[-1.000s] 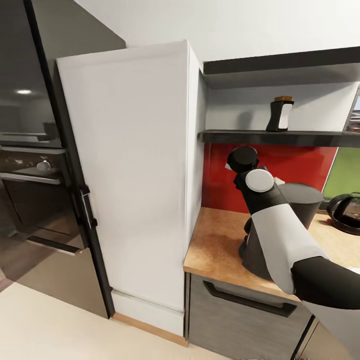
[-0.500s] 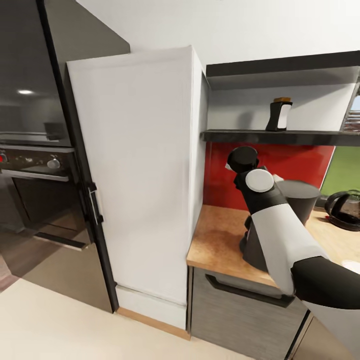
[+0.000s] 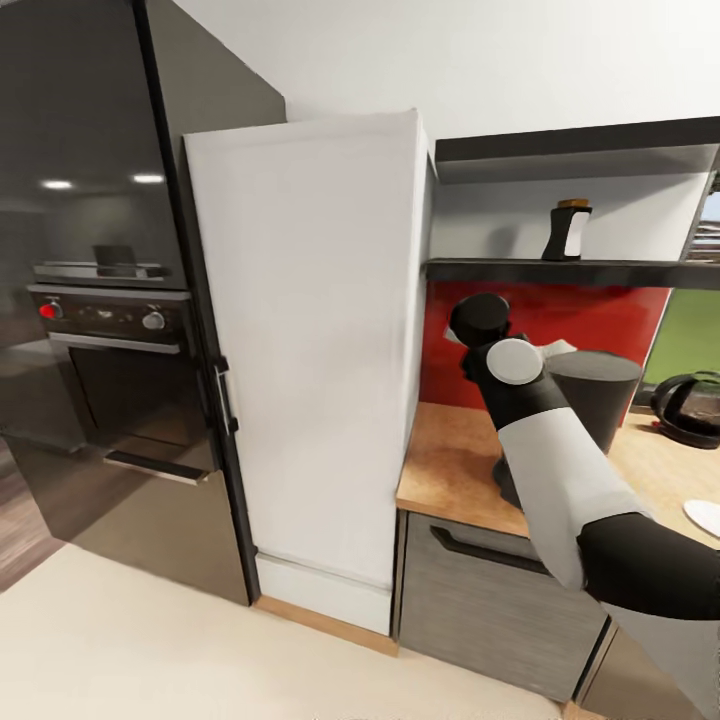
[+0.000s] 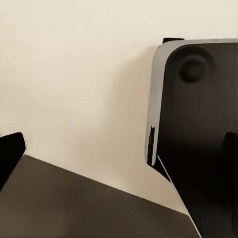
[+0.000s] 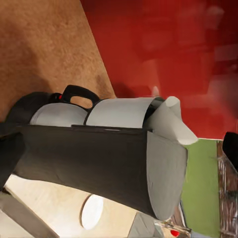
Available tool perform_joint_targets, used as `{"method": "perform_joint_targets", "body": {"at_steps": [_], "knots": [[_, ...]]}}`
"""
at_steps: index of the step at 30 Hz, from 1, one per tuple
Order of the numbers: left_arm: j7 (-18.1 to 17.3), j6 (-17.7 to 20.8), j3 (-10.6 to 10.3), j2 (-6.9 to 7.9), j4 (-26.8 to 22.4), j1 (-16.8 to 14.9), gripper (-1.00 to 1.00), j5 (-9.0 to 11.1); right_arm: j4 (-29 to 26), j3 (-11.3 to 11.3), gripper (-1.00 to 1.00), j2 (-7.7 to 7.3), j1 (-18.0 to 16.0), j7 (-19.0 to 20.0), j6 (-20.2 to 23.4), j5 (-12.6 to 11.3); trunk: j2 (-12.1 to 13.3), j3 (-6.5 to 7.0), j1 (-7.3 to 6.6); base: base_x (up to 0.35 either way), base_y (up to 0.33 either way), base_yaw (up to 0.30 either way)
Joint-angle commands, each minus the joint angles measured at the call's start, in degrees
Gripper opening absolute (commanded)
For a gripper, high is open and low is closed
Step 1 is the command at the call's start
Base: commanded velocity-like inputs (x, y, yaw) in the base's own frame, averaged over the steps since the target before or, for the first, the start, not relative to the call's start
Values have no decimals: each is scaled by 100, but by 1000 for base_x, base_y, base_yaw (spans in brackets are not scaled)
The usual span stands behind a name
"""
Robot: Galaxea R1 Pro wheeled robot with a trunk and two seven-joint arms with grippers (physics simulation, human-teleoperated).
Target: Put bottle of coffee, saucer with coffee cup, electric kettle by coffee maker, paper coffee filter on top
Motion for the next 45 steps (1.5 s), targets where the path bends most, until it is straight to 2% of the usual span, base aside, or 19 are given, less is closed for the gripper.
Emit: {"method": "perform_joint_targets", "body": {"at_steps": [1, 4, 8, 9, 11, 13, 15, 16, 17, 20, 21, 22, 23, 24, 27, 39, 45], "knots": [[-1, -7, 0, 0, -9, 5, 100, 26, 1, 8, 100, 31, -3, 44, 43, -1, -3, -1, 2, -18, 173, 0], [-1, -10, 0, 0, -9, 5, 100, 26, -3, 12, 100, 121, -3, 44, 42, -297, -3, -1, 2, -8, 75, 0], [-1, -12, -1, 0, -9, 5, 100, 26, -16, 6, 100, 242, -3, 44, 43, -1037, -3, -1, 2, -2, 17, 0], [-1, -12, -3, 0, -9, 5, 100, 26, -16, 4, 100, 247, -3, 44, 43, -1132, -3, -1, 2, -1, 6, 0], [-1, -12, -6, 0, -10, 5, 100, 26, -16, -6, 100, 251, -3, 44, 46, -1477, -3, -1, 2, 0, 3, 0], [-1, -12, -12, 0, -12, 5, 100, 26, -20, -37, 100, 237, 0, 40, 49, -1688, -3, -1, 2, 0, 2, 0], [-1, -12, -16, 0, -16, 5, 100, 25, -45, -372, 100, 193, 128, 37, 51, -1927, -3, -1, 2, 0, 0, 0], [-1, -12, -16, 0, -16, 5, 100, 22, -54, -627, 100, 182, 213, 32, 52, -1986, -3, -1, 2, 0, 0, 0], [-1, -12, -17, 0, -16, 5, 100, 21, -57, -765, 100, 178, 252, 22, 52, -2007, -3, -1, 2, 0, 0, 0], [-1, -12, -22, 0, -17, 5, 100, 18, -66, -1571, 100, 167, 400, -138, 47, -2070, -3, -1, 2, 0, 0, 0], [-1, -14, -23, 0, -17, 5, 100, 18, -65, -1711, 100, 164, 421, -159, 44, -2074, -3, -1, 2, 0, 0, 0], [-1, -17, -25, 0, -17, 5, 100, 17, -62, -2165, 100, 157, 545, -215, 39, -2084, -3, -1, 2, 0, 0, 0], [-1, -19, -26, 0, -17, 5, 100, 17, -65, -2397, 100, 155, 641, -234, 37, -2088, -3, -1, 2, 0, 0, 0], [-1, -20, -26, -2, -17, 5, 100, 14, -66, -2488, 100, 154, 681, -241, 36, -2089, -3, -1, 2, 0, 0, 0], [-1, -21, -26, -7, -17, 5, 100, 3, -76, -2607, 100, 149, 734, -251, 35, -2091, -3, -1, 2, 0, 0, 0], [-1, -21, -26, -9, -17, 5, 100, -1, -188, -2649, 100, 152, 783, -232, 35, -2096, -3, -1, 2, 0, 0, 0], [-1, -21, -10, -2, -67, -13, 100, 15, -196, -2680, 100, 161, 1157, -228, 39, -2102, -3, -1, 2, -201, 0, 0]]}}
